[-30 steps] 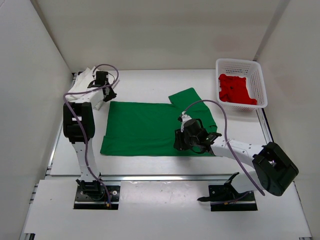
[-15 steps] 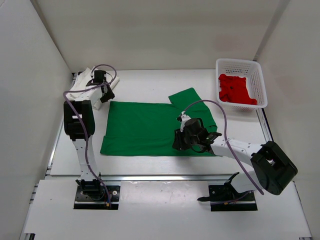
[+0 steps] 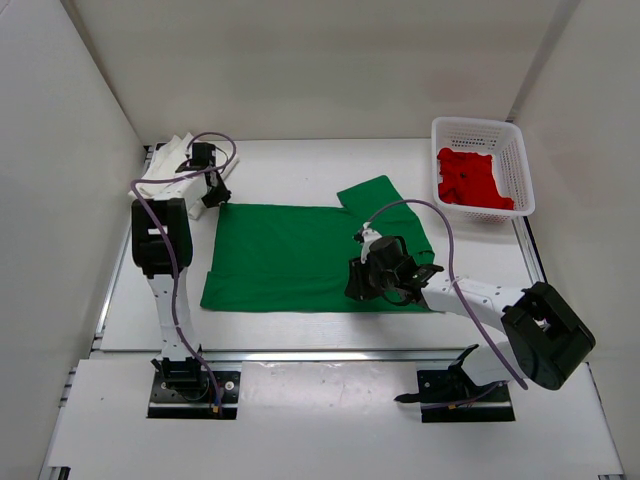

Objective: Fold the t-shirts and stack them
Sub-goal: Fold the flattened tshirt in 1/3 of the way, then grap the side of the flattened tshirt furthest away from the robot with both arms

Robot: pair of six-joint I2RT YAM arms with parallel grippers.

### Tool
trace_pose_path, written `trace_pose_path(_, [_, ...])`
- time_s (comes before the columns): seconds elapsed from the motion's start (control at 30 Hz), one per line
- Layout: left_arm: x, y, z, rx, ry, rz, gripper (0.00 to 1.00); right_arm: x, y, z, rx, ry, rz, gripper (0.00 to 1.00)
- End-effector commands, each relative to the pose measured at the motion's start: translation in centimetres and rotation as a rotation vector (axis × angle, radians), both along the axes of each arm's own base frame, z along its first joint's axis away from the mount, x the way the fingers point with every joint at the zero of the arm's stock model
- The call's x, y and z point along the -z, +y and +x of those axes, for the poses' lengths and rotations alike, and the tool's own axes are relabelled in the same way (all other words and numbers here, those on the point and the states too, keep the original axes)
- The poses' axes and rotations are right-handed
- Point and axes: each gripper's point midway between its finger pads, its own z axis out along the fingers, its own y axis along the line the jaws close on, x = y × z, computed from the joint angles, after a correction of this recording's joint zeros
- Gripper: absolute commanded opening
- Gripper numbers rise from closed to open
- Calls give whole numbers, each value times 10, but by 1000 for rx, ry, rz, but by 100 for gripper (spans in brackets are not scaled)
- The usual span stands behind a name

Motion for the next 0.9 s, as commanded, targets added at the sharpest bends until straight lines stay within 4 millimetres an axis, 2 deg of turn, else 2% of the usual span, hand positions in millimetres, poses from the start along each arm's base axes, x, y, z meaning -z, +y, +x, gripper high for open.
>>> trace_pose_path(0.0, [-12, -4, 9, 13, -29, 10, 38, -28, 11, 18, 7, -78, 63, 28])
trace_pose_path(0.1, [-16, -4, 14, 12, -50, 1, 36, -43, 16, 29, 13, -111, 82, 28])
trace_pose_path(0.23, [-16, -9, 13, 21, -43, 13, 21, -66, 21, 42, 33, -154, 104, 28])
trace_pose_path(0.3, [-16, -5, 13, 2, -43, 29, 15, -86, 25, 61, 70, -178, 144, 28])
trace_pose_path(0.33, [-20, -4, 14, -13, -47, 46, 12, -83, 22, 68, 84, -161, 147, 29])
trace_pose_path(0.37, [-19, -2, 14, -22, -44, 64, 10, -104, 23, 88, 117, -207, 206, 29])
trace_pose_path(0.4, [-22, -4, 14, -14, -45, 80, 8, -114, 19, 107, 156, -235, 229, 29])
trace_pose_path(0.43, [-22, 2, 14, -24, -44, 87, 5, -109, 14, 120, 199, -244, 209, 29])
trace_pose_path(0.5, [-28, -5, 14, -12, -59, 88, 2, -121, -3, 164, 289, -307, 180, 28])
trace_pose_path(0.53, [-21, -5, 9, -8, -46, 93, 0, -104, -10, 174, 315, -280, 127, 24])
trace_pose_path(0.57, [-26, -4, 10, -15, -66, 91, 0, -102, -20, 195, 349, -290, 83, 18])
trace_pose_path(0.6, [-34, -2, 12, -19, -93, 98, 0, -111, -33, 213, 385, -318, 50, 15])
trace_pose_path(0.63, [-37, 0, 9, -36, -103, 107, 0, -107, -41, 229, 409, -316, 18, 11])
trace_pose_path(0.67, [-33, 3, 3, -46, -94, 105, 0, -96, -50, 239, 439, -309, -26, 6])
trace_pose_path(0.7, [-45, 4, 5, -50, -131, 113, 0, -104, -62, 253, 472, -332, -50, 5])
trace_pose_path(0.73, [-42, 1, 0, -53, -139, 112, 0, -84, -75, 266, 507, -303, -120, 4])
trace_pose_path(0.77, [-44, 3, -1, -58, -145, 112, 0, -93, -82, 279, 533, -320, -123, 2])
trace_pose_path(0.8, [-49, -1, -3, -50, -161, 110, 0, -77, -91, 285, 545, -291, -162, 2])
trace_pose_path(0.83, [-49, -4, -4, -41, -165, 116, 0, -80, -95, 294, 546, -294, -171, 2])
trace_pose_path(0.87, [-52, -3, -3, -42, -167, 128, 0, -72, -104, 309, 569, -296, -213, 2])
